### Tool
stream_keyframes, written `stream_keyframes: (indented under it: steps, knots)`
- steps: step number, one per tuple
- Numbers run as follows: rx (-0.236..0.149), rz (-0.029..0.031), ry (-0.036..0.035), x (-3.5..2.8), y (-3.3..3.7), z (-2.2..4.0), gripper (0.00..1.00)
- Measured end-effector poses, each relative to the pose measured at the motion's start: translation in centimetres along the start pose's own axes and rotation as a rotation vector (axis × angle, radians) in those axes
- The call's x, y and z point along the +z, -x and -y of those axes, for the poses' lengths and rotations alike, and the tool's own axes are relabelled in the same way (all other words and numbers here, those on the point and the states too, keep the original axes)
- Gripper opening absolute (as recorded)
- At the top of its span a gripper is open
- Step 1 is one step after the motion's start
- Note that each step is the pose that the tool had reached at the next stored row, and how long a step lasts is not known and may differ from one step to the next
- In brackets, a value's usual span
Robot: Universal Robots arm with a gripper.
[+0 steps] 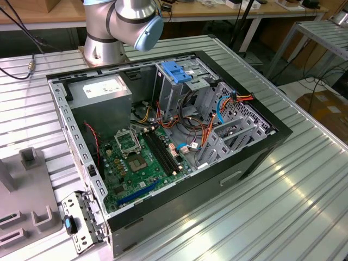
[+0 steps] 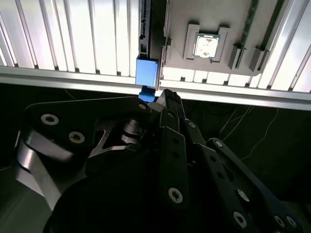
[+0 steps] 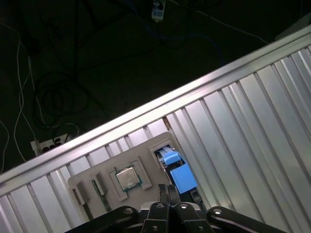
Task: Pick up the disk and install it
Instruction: 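Pick up the disk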
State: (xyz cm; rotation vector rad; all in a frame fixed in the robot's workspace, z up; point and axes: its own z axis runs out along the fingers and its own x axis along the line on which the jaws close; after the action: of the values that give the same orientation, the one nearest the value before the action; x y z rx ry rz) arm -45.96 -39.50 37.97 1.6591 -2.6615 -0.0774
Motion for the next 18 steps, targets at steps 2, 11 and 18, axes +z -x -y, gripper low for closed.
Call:
stream_keyframes:
  steps: [2,11,18]
  knots:
    - [-0.010,-0.0004,0.0002,0.00,0.01,0.01,0.11]
    - [-0.059,-0.0026,0.0013,0.00,0.04,0.09,0.11]
    - [-0.119,-0.0051,0.0023,0.17,0.10,0.21,0.11]
